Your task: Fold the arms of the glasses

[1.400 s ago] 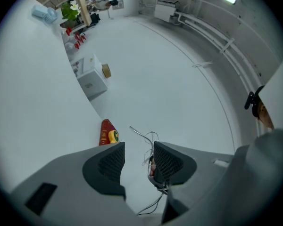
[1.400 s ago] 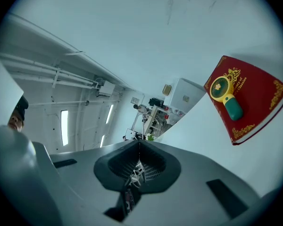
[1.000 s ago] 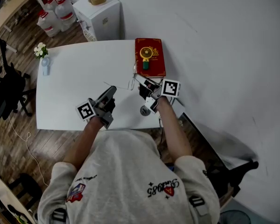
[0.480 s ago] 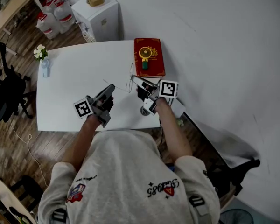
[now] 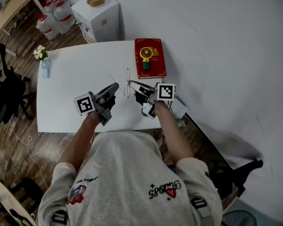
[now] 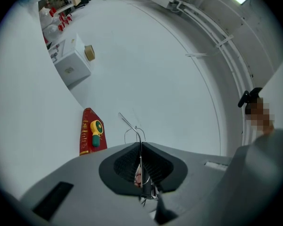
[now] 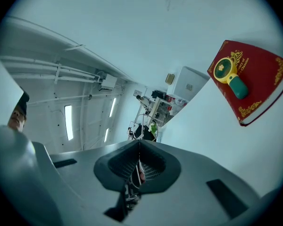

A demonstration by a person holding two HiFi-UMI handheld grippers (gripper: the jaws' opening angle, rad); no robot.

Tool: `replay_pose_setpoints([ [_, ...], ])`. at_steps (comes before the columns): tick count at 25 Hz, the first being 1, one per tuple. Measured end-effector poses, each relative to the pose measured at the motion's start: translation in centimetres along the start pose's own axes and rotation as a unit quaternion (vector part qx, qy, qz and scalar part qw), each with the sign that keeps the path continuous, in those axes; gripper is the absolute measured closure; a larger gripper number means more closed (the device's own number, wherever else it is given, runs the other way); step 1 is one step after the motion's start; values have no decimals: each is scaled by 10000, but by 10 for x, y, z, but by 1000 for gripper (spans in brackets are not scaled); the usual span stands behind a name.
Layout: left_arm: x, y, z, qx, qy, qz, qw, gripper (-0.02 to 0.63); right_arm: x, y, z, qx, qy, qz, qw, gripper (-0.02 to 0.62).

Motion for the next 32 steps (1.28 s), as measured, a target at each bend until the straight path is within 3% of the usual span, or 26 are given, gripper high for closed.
replay_pose_setpoints([
  [6,3,6,-9,273,-180,0,9995,597,10,10,-9,216,-185,62,9996,588],
  [20,6,21,-20,685,-313,-15,9972,597,9,24,-3,436,-95,48,9990,586],
  [29,10,28,-18,1236,-1009,-735,9844,591,10,28,-3,412,-146,53,9990,586],
  [32,9,28,-19,1380,-1192,-1093,9771,554,8,28,-2,411,-110,21,9991,586],
])
Point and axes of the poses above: the fingertips, and each gripper's own axes: z backward along the fingers, x to its left, y out of its underside, the point moved 4 cm from there along z, backward along the fingers, and after that the axes turned 8 degrees about z, right-handed, at the moved point
